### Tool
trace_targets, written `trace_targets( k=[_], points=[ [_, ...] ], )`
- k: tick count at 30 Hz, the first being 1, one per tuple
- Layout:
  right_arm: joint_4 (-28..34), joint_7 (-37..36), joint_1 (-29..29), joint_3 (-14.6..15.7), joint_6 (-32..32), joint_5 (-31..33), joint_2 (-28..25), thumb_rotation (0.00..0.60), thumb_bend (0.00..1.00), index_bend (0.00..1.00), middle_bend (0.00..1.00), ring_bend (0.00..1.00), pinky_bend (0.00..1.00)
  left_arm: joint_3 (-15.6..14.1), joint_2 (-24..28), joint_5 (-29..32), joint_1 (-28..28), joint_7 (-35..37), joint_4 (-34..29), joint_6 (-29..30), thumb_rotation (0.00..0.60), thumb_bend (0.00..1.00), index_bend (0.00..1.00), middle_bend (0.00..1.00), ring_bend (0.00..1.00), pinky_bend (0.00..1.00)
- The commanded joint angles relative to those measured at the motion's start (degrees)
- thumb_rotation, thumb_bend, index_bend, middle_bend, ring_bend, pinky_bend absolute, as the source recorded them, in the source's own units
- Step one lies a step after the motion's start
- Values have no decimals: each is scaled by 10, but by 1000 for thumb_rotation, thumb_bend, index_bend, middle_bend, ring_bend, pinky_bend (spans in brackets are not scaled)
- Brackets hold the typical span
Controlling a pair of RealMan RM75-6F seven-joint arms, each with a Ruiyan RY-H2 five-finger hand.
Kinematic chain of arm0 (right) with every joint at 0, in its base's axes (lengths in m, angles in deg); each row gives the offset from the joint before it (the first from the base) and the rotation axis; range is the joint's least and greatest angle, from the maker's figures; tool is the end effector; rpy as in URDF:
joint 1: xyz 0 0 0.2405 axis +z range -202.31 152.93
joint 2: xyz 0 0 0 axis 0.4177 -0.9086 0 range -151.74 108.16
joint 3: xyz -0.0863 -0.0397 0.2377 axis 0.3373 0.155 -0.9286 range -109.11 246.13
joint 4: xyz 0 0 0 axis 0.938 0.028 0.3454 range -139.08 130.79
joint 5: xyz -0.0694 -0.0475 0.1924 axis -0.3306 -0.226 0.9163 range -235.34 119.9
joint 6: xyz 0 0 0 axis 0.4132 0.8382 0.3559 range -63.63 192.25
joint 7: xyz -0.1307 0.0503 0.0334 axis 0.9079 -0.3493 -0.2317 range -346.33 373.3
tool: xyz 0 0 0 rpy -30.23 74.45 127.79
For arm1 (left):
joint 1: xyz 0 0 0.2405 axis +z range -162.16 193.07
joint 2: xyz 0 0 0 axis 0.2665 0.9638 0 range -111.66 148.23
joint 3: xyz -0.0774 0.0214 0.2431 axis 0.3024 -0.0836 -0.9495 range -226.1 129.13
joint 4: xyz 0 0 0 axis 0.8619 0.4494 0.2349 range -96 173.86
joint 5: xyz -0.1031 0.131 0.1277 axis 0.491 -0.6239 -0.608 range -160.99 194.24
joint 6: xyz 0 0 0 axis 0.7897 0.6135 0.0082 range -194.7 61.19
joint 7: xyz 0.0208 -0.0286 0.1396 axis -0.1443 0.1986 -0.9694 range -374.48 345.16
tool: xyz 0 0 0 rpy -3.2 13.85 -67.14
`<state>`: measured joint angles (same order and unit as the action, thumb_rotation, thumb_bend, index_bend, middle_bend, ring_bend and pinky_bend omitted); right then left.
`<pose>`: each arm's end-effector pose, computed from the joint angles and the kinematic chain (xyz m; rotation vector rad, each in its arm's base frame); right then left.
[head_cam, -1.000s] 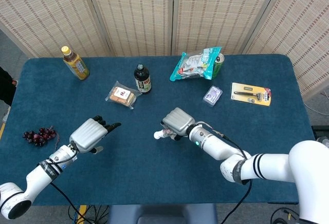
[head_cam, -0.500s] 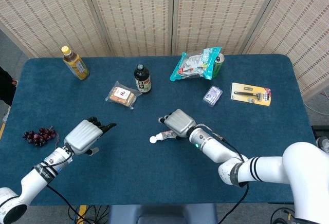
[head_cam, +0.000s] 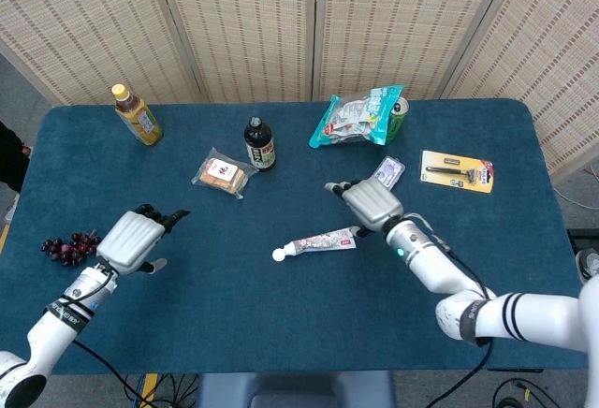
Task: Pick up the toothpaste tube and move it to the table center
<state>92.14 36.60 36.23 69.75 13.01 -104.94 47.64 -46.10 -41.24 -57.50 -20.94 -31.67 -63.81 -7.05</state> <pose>-0.1224 -0.3761 0.0569 2.0003 -0.7957 0.6762 -0.1930 0.3054 0.1160 -1.9091 -0.7273 -0.7732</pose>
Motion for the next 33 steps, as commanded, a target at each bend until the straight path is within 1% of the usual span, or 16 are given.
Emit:
trace_targets(
  k=[1,6,10,16,22,28,33],
  points=[
    [30,-20,-51,7,-56,-17,-39,600,287,138,291,311,445,8,-4,29,33,4,7,43,600,175,129,376,334,226],
    [55,-19,-118,16,-143,-43,-71,600,287,156,297,311,445,9,-2,58,83,0,2,109,600,175,129,362,324,224],
    [69,-18,-175,25,-213,-70,-84,600,286,163,303,311,445,4,-5,64,125,-7,2,168,600,175,128,356,319,225],
    [84,-23,-266,43,-307,-107,-98,600,286,186,313,311,445,-5,-12,55,184,-14,1,246,600,175,127,351,313,225],
    [102,-22,-354,60,-397,-159,-104,600,284,202,330,311,443,-16,-35,16,231,-31,11,314,600,175,128,349,312,225],
    [113,-13,-411,75,-422,-195,-106,600,285,210,337,311,443,-25,-59,-21,258,-47,19,345,600,175,127,349,309,226],
    [107,-15,-445,73,-443,-230,-101,600,284,214,338,311,443,-26,-64,-37,265,-62,15,343,600,175,128,346,305,220]
  ],
)
